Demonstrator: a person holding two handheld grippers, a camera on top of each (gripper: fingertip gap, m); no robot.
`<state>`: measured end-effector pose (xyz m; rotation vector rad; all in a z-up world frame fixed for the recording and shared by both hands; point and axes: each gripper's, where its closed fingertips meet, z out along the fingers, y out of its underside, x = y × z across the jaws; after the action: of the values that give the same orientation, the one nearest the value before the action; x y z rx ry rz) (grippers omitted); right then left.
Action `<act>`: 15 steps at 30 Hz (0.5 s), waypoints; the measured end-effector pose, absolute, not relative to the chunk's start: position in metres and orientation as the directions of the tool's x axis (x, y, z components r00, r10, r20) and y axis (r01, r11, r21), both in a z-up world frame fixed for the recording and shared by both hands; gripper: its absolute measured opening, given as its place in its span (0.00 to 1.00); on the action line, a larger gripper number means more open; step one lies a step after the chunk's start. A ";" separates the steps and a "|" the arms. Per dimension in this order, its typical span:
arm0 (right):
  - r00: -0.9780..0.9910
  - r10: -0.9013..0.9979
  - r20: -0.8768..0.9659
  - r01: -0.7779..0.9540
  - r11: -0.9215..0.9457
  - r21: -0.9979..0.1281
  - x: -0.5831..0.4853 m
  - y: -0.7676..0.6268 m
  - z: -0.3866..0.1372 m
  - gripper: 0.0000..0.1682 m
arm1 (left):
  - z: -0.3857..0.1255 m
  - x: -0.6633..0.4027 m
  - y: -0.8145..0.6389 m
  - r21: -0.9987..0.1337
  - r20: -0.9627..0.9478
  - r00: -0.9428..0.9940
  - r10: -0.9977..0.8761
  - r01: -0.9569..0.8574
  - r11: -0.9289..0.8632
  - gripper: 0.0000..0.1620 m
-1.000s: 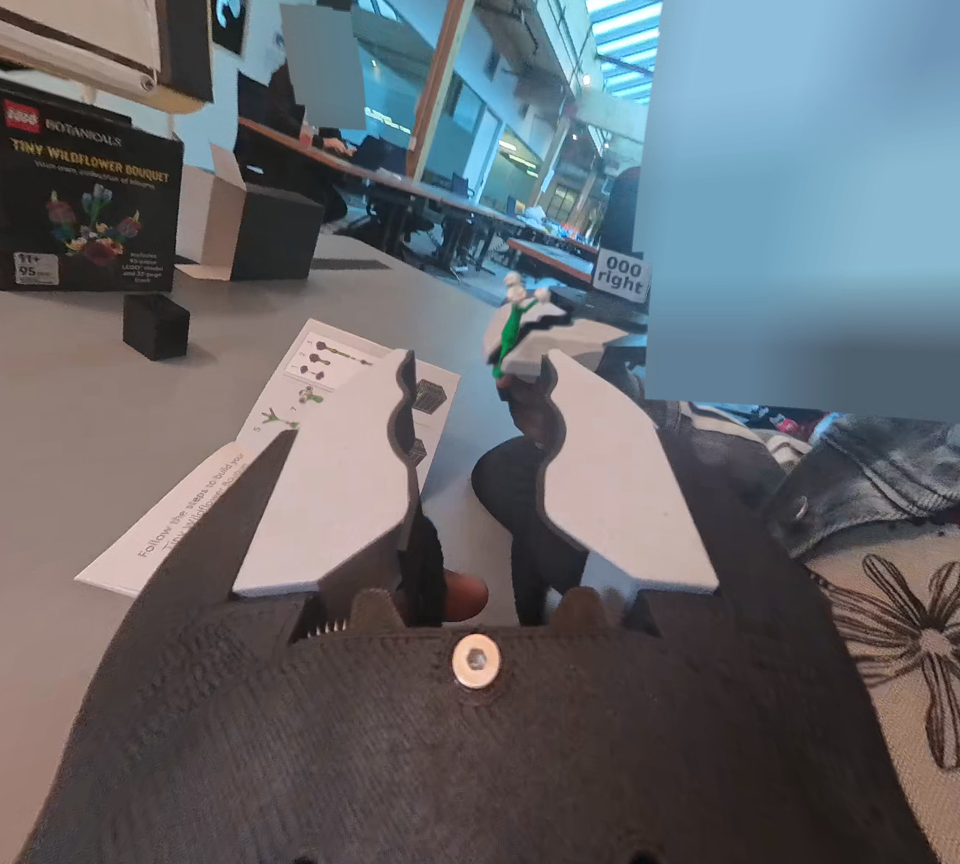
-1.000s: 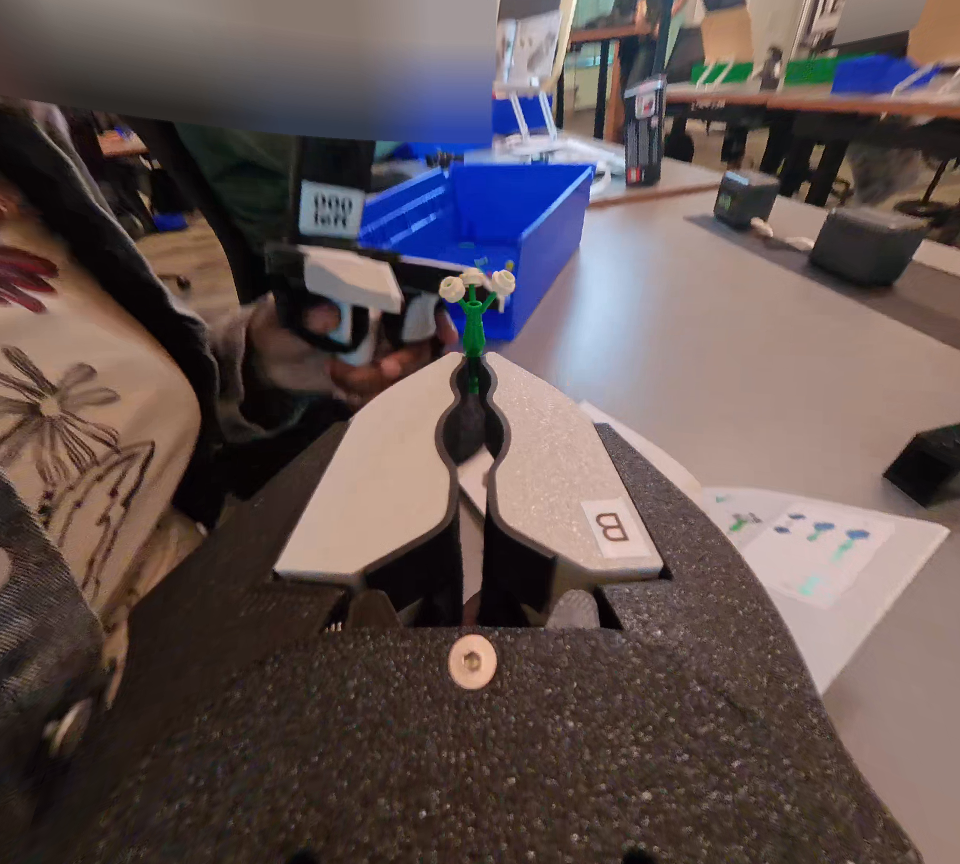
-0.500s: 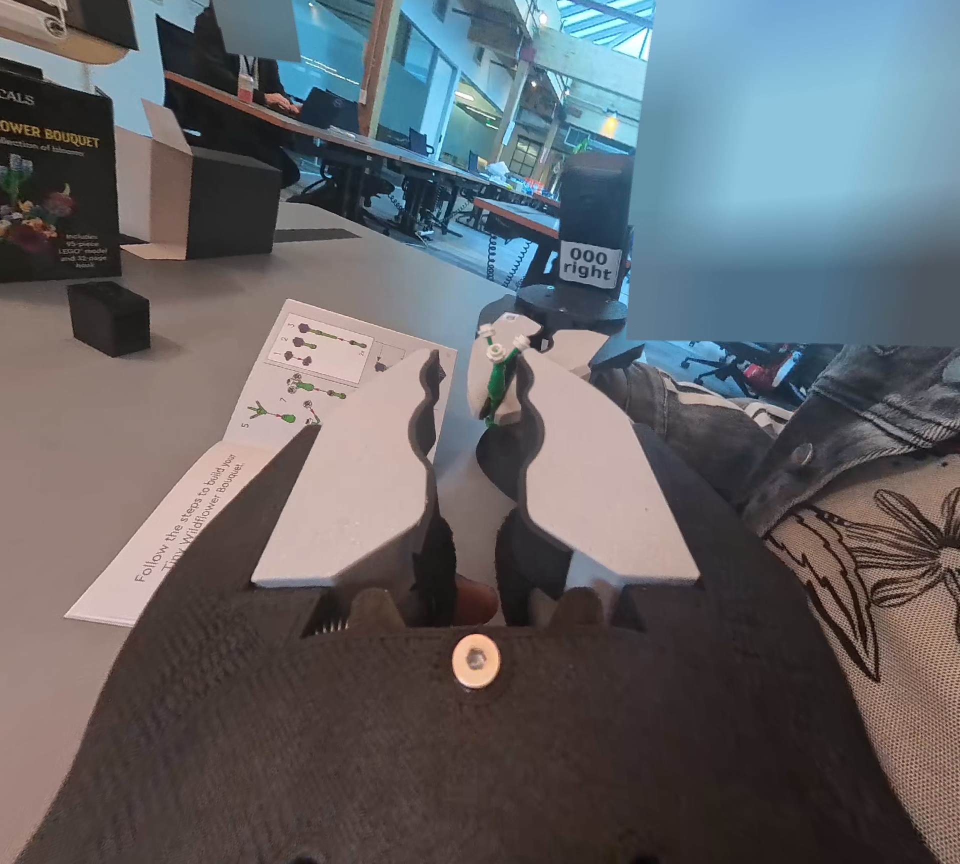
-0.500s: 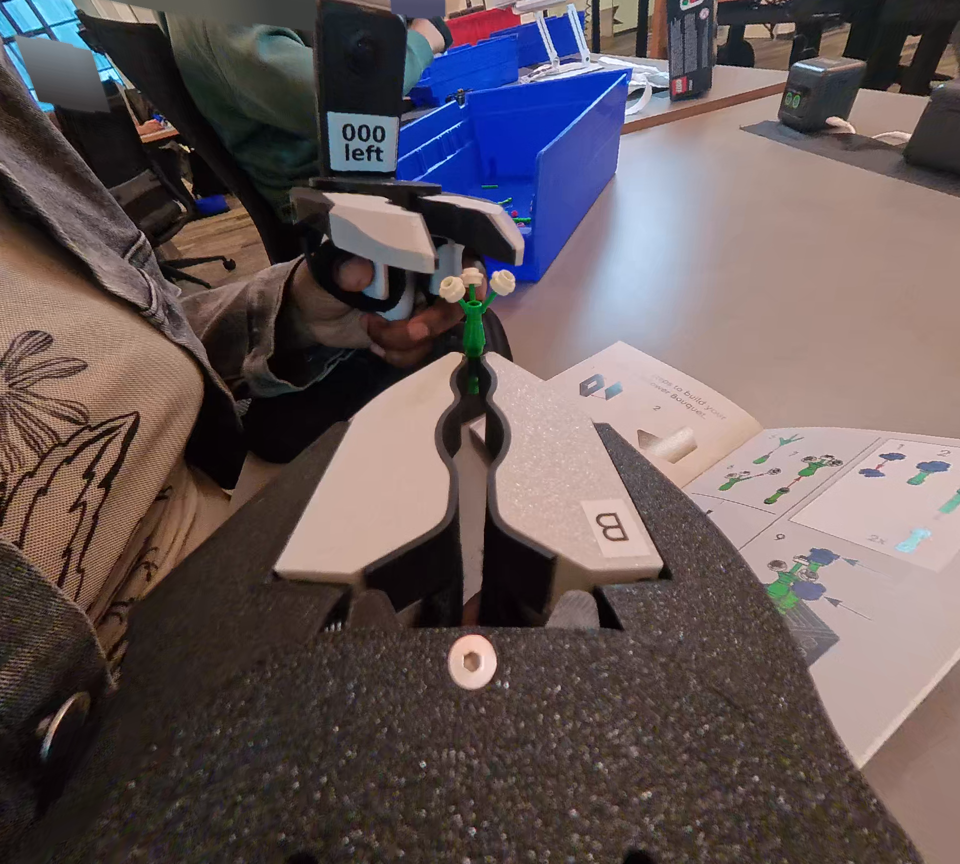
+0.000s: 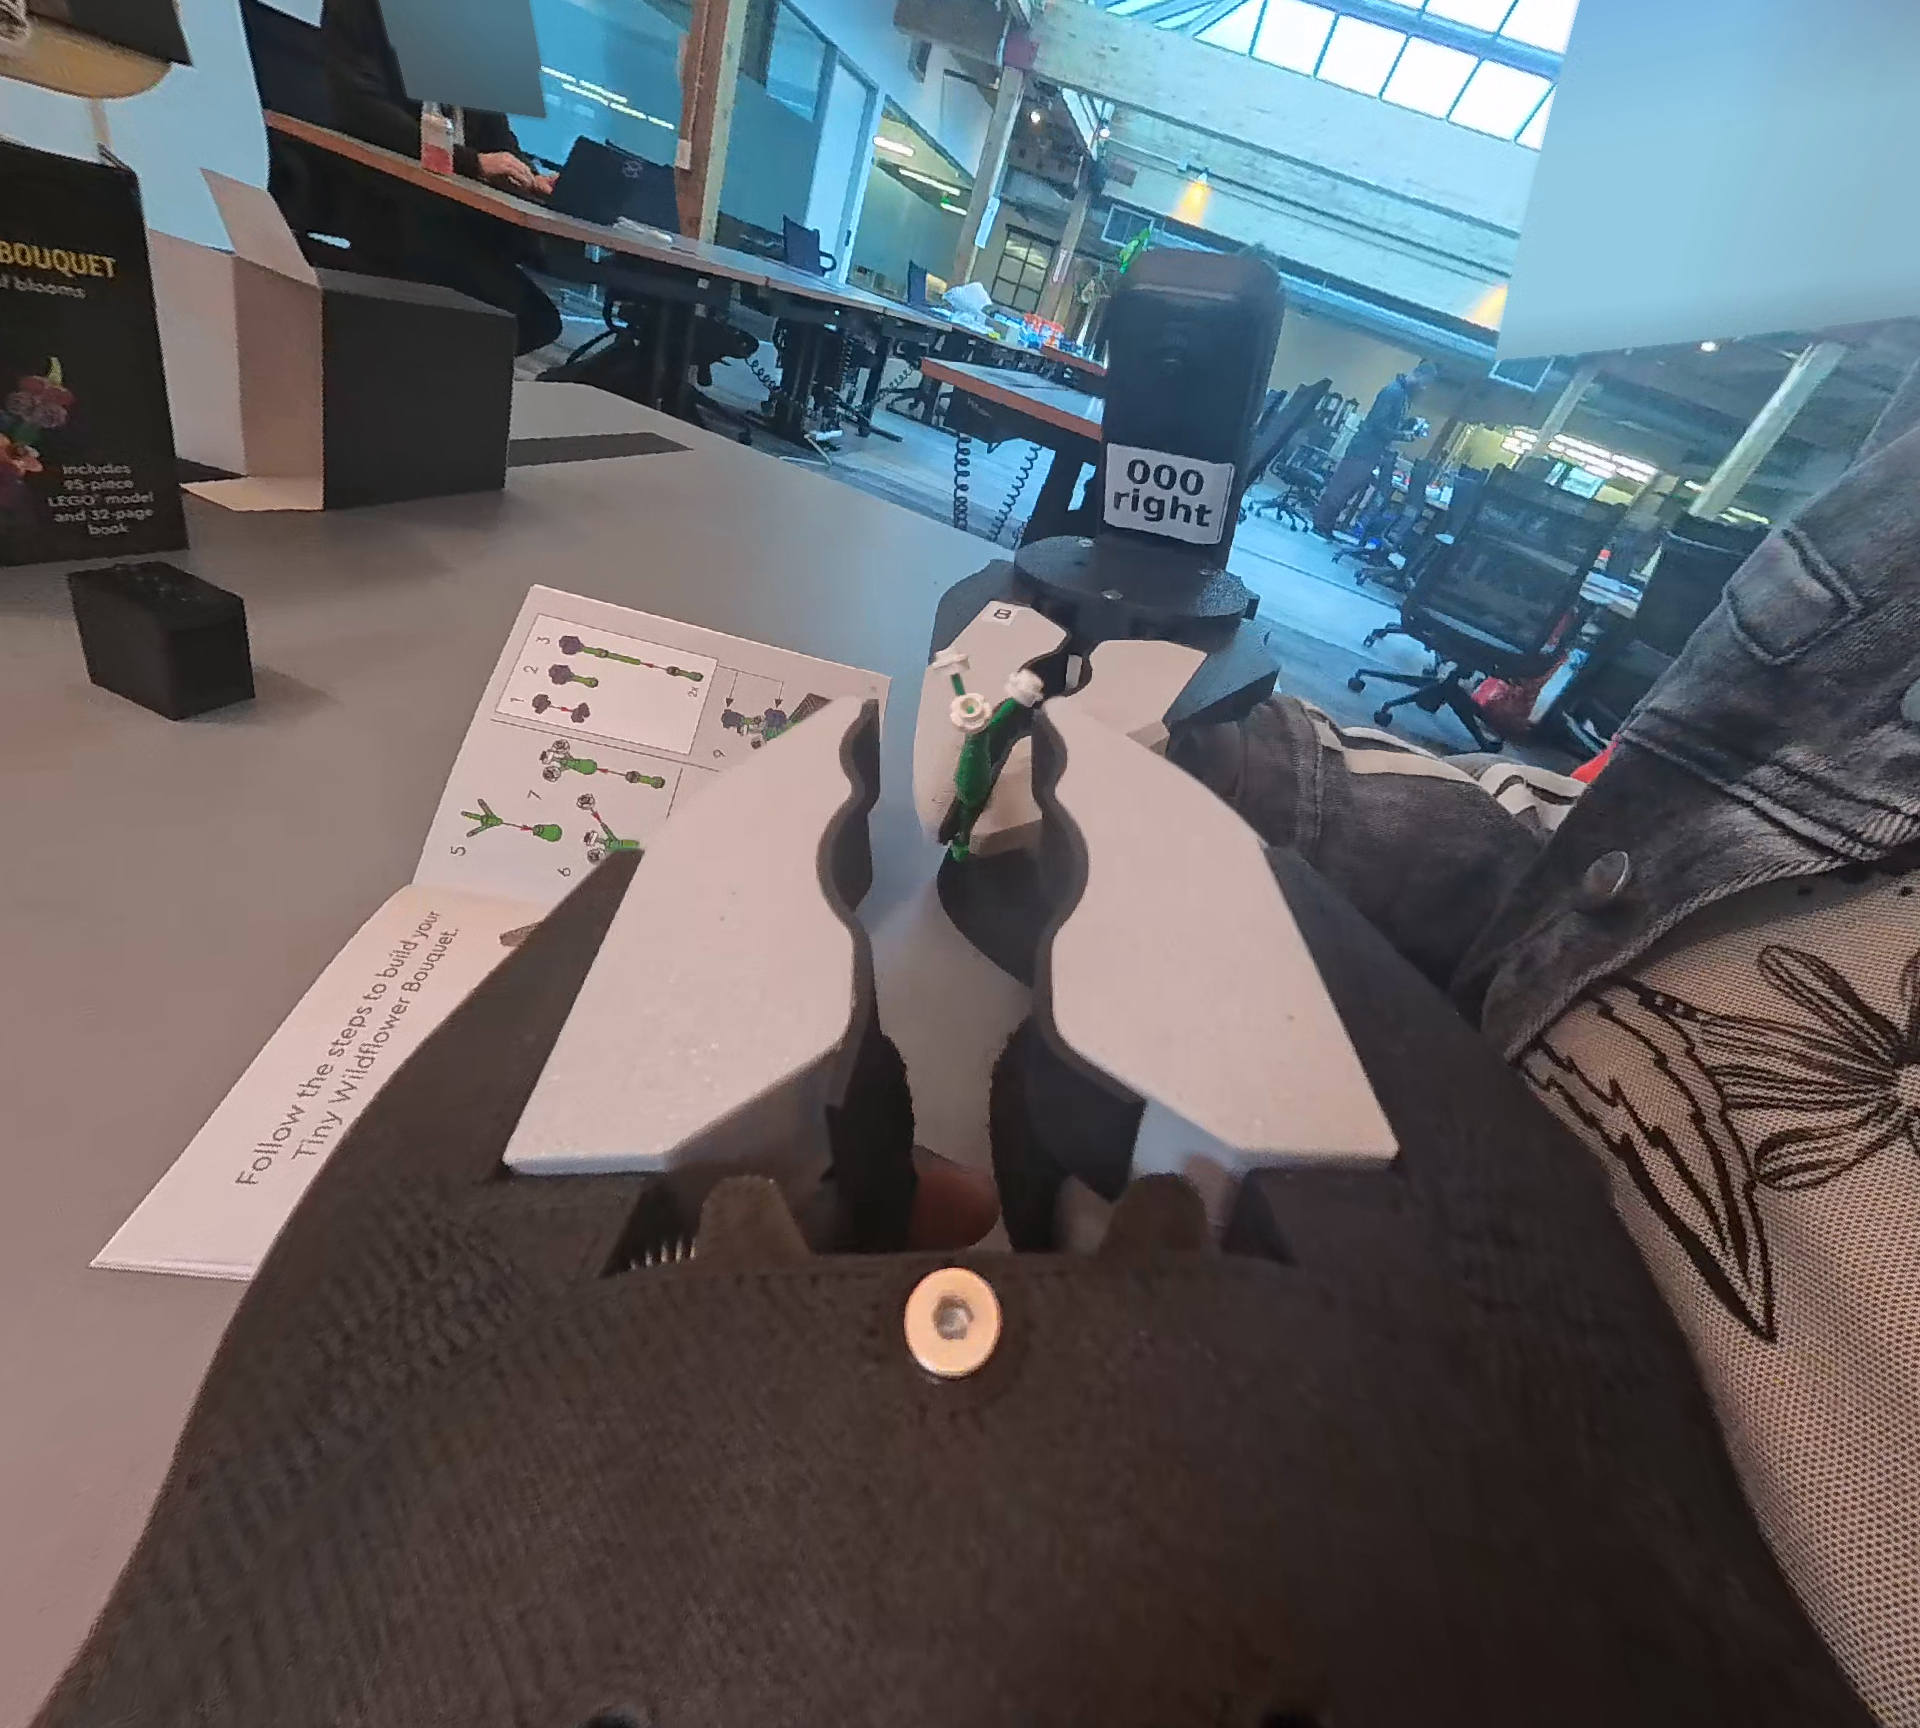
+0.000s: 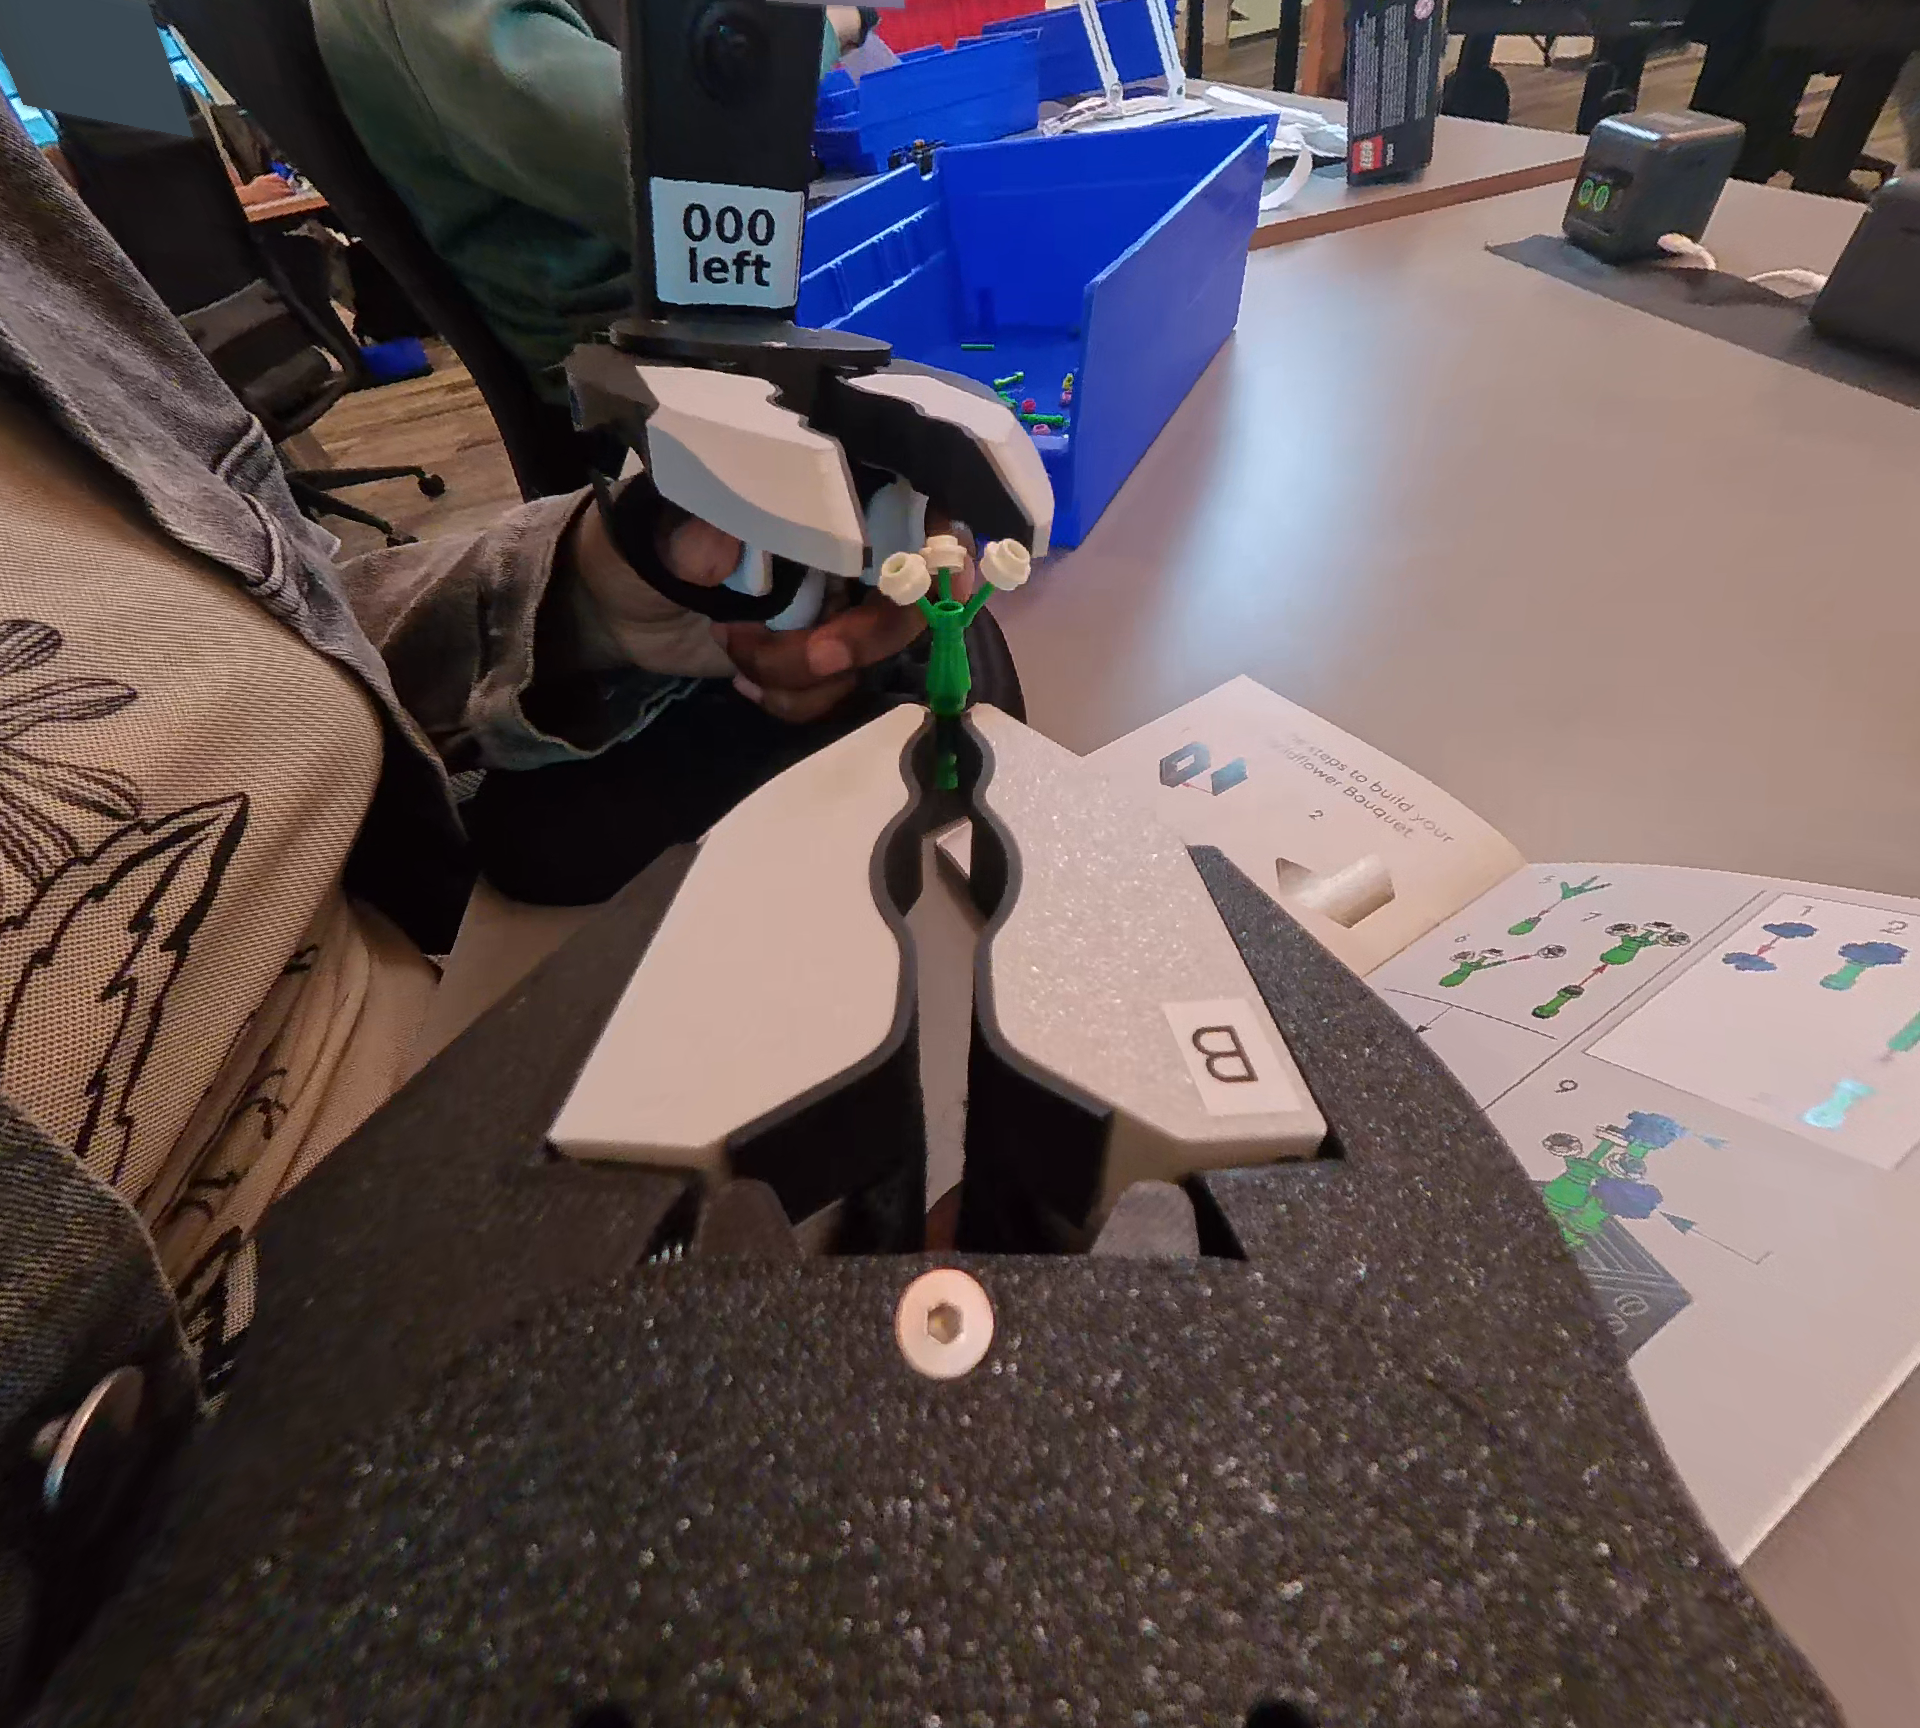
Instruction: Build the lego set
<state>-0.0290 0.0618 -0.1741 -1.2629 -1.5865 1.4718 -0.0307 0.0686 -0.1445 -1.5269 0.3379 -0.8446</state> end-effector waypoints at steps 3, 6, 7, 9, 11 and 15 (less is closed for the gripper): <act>-0.337 0.927 -0.164 0.189 -0.104 -0.977 -0.027 0.066 -0.168 0.01 | -0.141 -0.036 0.068 -0.941 0.323 0.684 -0.654 0.306 -0.145 0.17; -0.302 0.931 -0.204 0.100 -0.181 -0.978 -0.022 0.079 -0.154 0.01 | -0.140 -0.039 0.070 -0.933 0.342 0.684 -0.644 0.328 -0.148 0.17; -0.286 0.933 -0.220 0.066 -0.210 -0.975 -0.020 0.084 -0.149 0.01 | -0.140 -0.040 0.070 -0.932 0.345 0.688 -0.639 0.332 -0.146 0.17; -0.249 0.934 -0.257 -0.010 -0.268 -0.964 -0.015 0.098 -0.139 0.02 | -0.138 -0.044 0.070 -0.930 0.347 0.700 -0.624 0.345 -0.129 0.17; -0.177 0.932 -0.317 -0.098 -0.337 -0.936 -0.009 0.118 -0.131 0.02 | -0.135 -0.053 0.072 -0.923 0.354 0.726 -0.589 0.372 -0.097 0.17; -0.020 0.890 -0.455 -0.222 -0.448 -0.866 0.006 0.158 -0.131 0.02 | -0.129 -0.067 0.071 -0.928 0.317 0.781 -0.539 0.373 -0.005 0.15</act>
<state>0.0056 0.1581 -0.1315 -1.3780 -0.7546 1.6147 -0.0670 0.0708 -0.1285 -1.4026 0.1459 -0.7227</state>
